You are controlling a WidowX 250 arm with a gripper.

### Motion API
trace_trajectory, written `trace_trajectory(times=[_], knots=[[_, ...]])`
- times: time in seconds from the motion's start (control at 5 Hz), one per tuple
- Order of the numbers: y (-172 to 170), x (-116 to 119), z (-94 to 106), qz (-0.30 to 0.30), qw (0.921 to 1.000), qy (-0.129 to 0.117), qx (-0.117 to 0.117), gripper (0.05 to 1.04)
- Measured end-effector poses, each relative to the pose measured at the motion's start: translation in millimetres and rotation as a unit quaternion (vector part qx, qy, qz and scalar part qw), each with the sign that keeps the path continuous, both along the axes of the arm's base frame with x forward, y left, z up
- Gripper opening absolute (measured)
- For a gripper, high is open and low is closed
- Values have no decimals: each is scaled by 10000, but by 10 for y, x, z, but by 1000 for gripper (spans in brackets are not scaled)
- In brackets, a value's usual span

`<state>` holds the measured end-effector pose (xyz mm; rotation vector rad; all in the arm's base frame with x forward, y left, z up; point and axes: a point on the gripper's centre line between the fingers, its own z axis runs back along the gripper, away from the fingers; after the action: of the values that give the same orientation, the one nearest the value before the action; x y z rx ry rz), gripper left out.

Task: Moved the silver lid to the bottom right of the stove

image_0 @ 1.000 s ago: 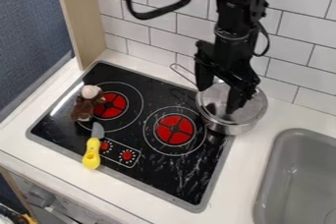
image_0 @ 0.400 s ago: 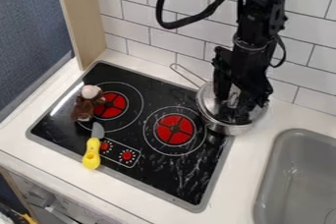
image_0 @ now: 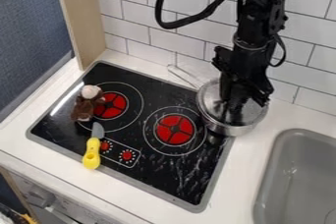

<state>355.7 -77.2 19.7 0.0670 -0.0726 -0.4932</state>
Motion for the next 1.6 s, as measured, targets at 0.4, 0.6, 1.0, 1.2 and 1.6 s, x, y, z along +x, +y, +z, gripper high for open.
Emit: trace_trajectory(times=[0.4,0.6,1.0,1.2,1.6], knots=[[30,0,9,44,9998,206,-69,55],[48,-18,13,32,9996,271,-12,55],[99,-92,225,69,9998,180,-29,55],[158,-279,464,-10,10000,-6,8,55],[221,-868,556,23,10000,-4,-61,55]])
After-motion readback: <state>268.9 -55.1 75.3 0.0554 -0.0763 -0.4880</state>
